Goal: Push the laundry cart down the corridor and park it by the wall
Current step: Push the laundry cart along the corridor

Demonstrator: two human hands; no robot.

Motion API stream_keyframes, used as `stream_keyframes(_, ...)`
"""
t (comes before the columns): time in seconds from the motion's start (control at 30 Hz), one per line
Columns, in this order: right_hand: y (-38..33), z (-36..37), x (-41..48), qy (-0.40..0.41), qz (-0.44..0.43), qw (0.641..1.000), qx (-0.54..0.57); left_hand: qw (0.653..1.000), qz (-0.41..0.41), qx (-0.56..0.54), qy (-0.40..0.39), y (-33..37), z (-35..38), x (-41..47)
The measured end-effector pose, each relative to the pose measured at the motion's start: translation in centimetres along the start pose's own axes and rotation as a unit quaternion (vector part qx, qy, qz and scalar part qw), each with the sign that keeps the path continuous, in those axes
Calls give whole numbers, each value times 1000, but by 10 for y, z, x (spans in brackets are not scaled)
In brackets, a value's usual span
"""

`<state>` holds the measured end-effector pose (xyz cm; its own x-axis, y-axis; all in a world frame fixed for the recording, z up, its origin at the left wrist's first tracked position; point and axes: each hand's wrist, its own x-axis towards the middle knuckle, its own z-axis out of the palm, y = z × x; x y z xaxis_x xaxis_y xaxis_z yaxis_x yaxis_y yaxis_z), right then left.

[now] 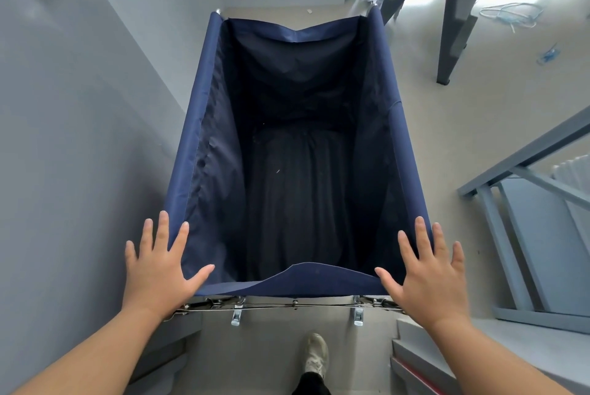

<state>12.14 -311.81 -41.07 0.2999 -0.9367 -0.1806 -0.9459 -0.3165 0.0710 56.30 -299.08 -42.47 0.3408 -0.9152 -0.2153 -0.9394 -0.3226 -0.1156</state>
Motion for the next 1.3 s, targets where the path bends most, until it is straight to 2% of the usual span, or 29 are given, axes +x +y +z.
stream_keyframes(1.3, 16, -35, 194, -24, -15, 1000, 7, 1000, -8, -20, -13, 22, -51, 177)
